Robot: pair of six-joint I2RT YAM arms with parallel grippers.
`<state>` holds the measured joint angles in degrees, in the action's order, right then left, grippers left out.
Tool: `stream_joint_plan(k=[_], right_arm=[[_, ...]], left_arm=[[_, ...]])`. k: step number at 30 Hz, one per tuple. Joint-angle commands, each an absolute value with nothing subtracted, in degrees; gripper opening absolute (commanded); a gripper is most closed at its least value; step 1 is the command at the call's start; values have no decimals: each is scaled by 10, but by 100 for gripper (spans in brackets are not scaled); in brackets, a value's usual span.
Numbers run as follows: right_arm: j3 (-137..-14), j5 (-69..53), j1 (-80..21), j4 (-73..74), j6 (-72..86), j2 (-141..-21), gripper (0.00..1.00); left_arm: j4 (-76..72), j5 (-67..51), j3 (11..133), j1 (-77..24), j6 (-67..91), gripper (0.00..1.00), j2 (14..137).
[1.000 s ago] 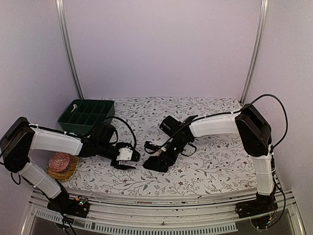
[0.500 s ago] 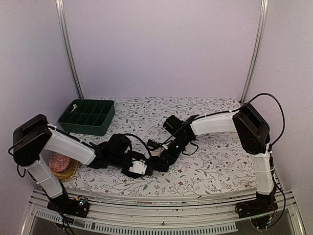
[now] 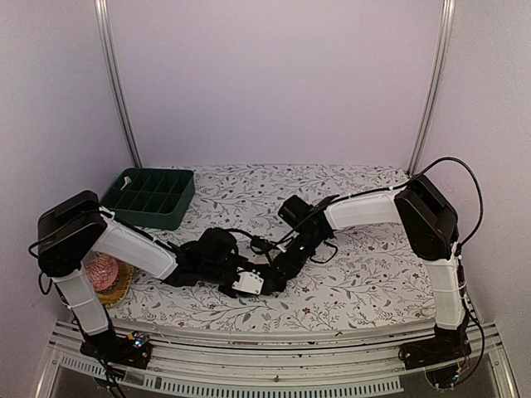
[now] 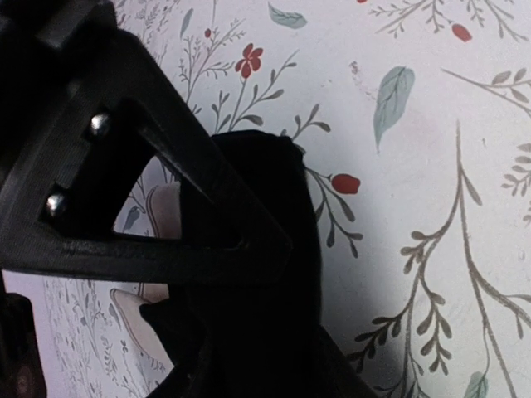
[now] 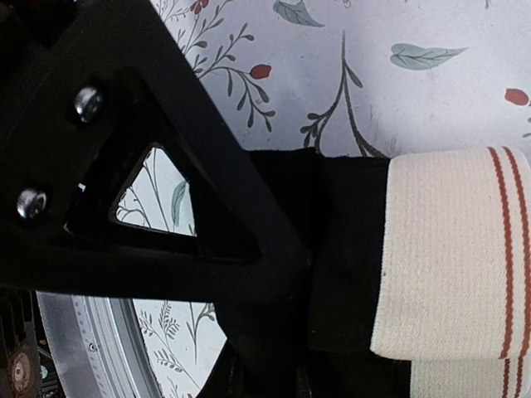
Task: Roll the underwear
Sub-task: Roll the underwear at the center of the board.
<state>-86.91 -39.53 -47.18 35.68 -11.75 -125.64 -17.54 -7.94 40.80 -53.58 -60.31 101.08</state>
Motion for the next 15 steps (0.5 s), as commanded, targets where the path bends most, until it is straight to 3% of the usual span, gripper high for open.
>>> stream_joint_plan(k=[1, 4, 5, 9, 15], right_arm=[[-846, -349, -467, 387, -119, -1283, 4], [-841, -333, -467, 380, -119, -1268, 7], [-832, -326, -467, 369, -117, -1256, 11], [-750, -309, -467, 282, -111, -1154, 33], [-567, -209, -473, 148, -99, -970, 53]], left_arm=[[-105, -75, 437, -543, -586, 26, 1032], [-56, -88, 460, -542, -566, 3, 1042], [-34, -95, 470, -541, -560, 0, 1046], [58, -125, 512, -538, -529, 0, 1059], [173, -174, 578, -526, -490, 0, 1088]])
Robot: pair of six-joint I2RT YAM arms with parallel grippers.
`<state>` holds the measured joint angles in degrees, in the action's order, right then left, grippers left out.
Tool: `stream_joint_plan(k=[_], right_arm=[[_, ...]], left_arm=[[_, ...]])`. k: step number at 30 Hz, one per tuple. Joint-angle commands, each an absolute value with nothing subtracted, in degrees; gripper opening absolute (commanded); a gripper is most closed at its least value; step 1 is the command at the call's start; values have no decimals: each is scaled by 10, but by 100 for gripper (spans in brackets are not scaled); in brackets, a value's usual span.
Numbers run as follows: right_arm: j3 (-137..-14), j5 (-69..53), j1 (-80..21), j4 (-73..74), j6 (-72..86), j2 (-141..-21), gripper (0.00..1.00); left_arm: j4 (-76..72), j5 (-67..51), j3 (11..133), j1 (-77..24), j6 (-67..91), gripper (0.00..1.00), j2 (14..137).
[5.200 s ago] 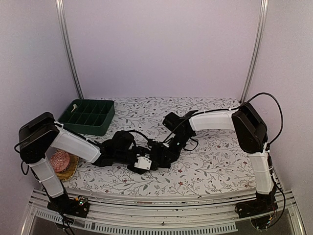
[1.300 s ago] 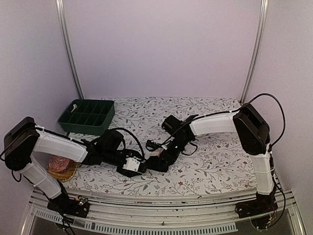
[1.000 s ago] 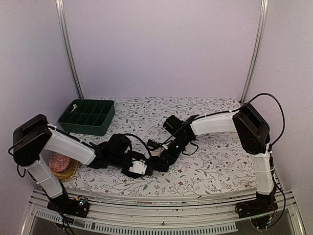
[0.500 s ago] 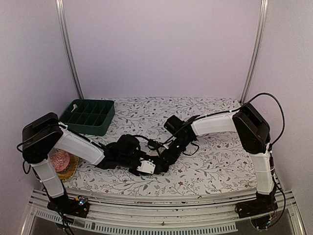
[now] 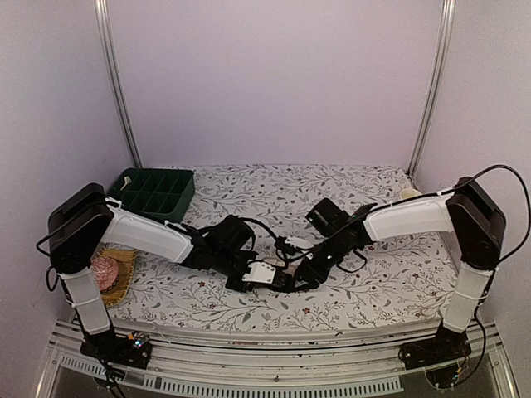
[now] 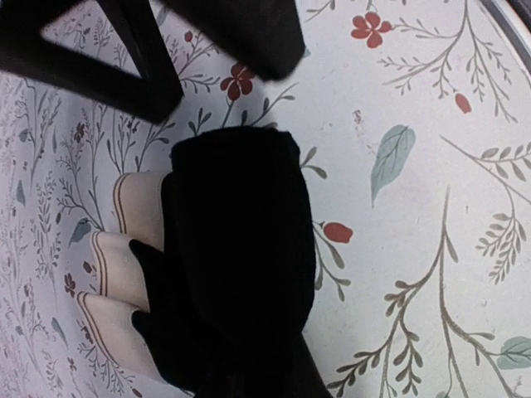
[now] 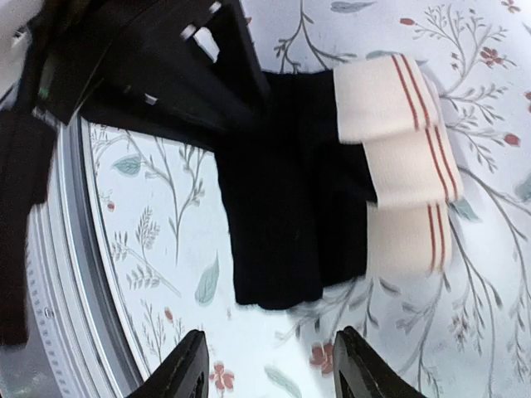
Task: Roll the underwear
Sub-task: Roll the underwear at the center of the board.
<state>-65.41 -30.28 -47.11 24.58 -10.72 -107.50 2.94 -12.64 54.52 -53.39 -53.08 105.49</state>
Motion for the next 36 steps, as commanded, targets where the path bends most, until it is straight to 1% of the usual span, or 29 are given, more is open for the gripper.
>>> stream_joint_plan(k=[1, 5, 8, 10, 14, 19, 25, 31, 34, 36], right_arm=[[-540, -189, -478, 130, -97, -942, 55], [-442, -80, -520, 53, -89, -842, 58], [-395, 18, -587, 15, -100, -790, 59], [-364, 80, -632, -20, -122, -768, 60], [-348, 133, -658, -36, -138, -767, 61], [-372, 182, -694, -54, -186, -824, 61], [-452, 230, -697, -54, -271, -932, 60], [-531, 258, -693, -47, -342, -1032, 60], [-561, 253, -681, -32, -351, -1070, 57], [-573, 250, -671, -22, -351, -1087, 52]], left_arm=[[192, -186, 594, -519, -485, 0, 1095], [285, -238, 658, -504, -467, 0, 1120], [341, -266, 709, -496, -457, 0, 1164], [379, -283, 743, -491, -452, 0, 1184], [451, -323, 814, -473, -443, 0, 1232], [527, -378, 903, -438, -436, 0, 1300], [625, -429, 997, -413, -446, 0, 1380], [693, -453, 1061, -405, -459, 0, 1432], [708, -462, 1077, -399, -463, 0, 1443], [714, -464, 1081, -396, -468, 0, 1445]])
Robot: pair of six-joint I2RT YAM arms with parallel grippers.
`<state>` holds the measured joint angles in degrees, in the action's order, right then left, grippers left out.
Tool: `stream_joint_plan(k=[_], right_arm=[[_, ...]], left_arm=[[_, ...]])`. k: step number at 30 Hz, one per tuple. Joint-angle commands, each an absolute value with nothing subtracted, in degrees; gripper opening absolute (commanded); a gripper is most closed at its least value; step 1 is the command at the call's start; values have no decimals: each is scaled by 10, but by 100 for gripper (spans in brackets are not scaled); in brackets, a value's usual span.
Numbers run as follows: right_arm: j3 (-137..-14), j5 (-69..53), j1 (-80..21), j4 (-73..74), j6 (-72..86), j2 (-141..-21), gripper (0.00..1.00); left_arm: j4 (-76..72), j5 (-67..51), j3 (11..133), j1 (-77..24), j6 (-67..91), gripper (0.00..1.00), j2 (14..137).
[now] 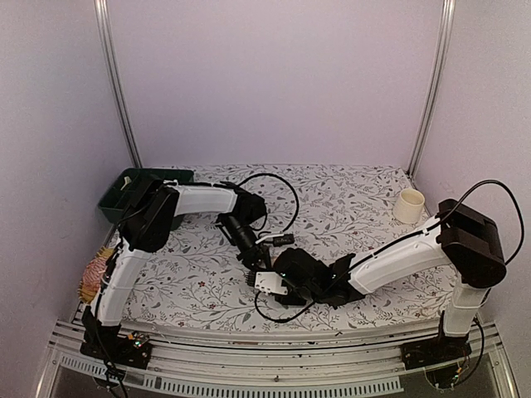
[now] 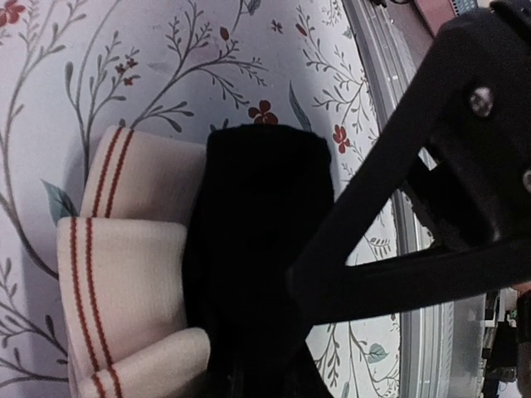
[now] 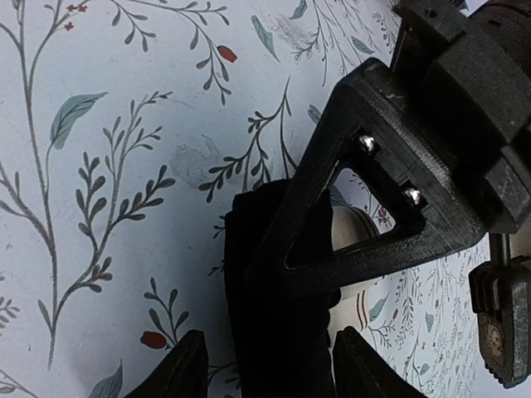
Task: Roll the underwear
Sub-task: Roll the underwear at the center of the board.
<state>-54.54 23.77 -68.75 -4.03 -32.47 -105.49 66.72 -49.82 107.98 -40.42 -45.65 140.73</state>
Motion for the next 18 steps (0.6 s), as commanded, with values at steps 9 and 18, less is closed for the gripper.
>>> stream_joint_plan(k=[9, 18], right_arm=[[-581, 207, -657, 15, -324, -1102, 7], [-639, 84, -635, 139, -269, -1109, 3]], left_arm=[[704, -449, 1078, -392, -470, 2, 1439], [542, -378, 962, -392, -439, 57, 1278]])
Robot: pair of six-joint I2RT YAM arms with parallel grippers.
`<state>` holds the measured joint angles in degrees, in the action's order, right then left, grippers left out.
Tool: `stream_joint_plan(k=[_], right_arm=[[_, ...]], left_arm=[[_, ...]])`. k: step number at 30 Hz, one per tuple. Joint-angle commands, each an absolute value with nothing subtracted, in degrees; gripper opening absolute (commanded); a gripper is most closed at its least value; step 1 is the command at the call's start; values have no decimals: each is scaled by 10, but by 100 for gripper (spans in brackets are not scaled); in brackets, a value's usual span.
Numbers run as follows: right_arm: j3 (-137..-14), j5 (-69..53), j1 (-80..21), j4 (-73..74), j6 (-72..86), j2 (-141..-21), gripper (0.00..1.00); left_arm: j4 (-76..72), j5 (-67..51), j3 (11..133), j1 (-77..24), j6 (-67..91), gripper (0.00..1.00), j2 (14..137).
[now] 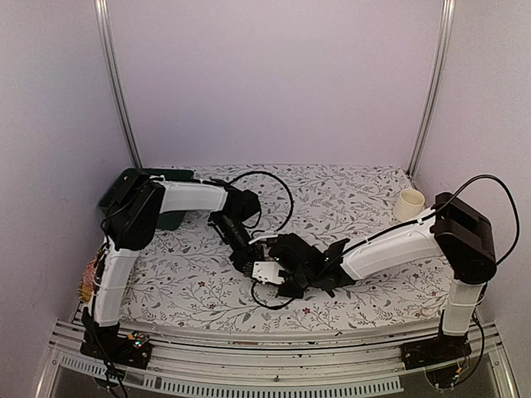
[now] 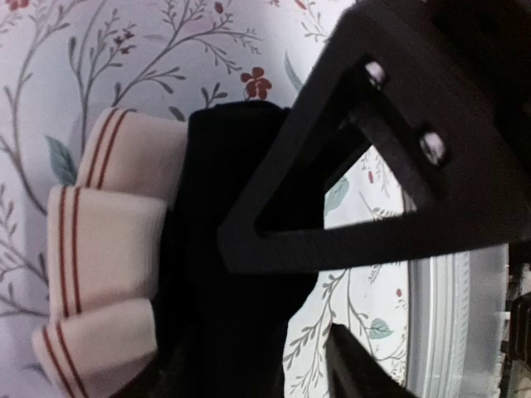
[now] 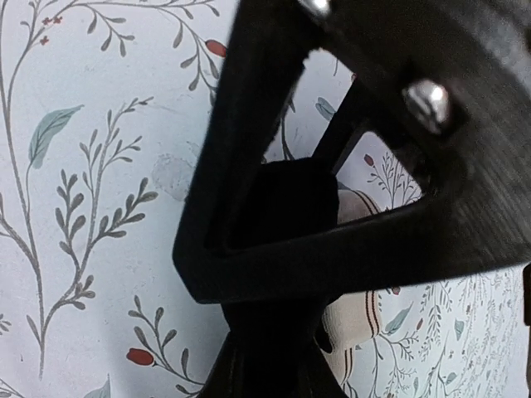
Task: Roll the underwear
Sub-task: Roll the underwear at the center of the board.
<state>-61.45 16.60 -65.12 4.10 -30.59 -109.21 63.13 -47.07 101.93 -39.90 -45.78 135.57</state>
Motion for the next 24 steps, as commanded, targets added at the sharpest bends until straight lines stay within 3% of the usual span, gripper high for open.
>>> stream_joint_plan(k=[1, 5, 17, 24], right_arm=[[-644, 73, -631, 150, -263, -1108, 3], [-660, 40, -621, 184, -258, -1105, 3], [-673, 49, -621, 212, -279, -1144, 3], [-679, 42, -616, 212, -276, -1148, 3]], left_arm=[[523, -370, 935, -392, -438, 65, 1247], [454, -361, 874, -381, -426, 97, 1189], [593, -468, 1015, -359, -433, 99, 1356], [652, -485, 1030, -367, -507, 98, 1374]])
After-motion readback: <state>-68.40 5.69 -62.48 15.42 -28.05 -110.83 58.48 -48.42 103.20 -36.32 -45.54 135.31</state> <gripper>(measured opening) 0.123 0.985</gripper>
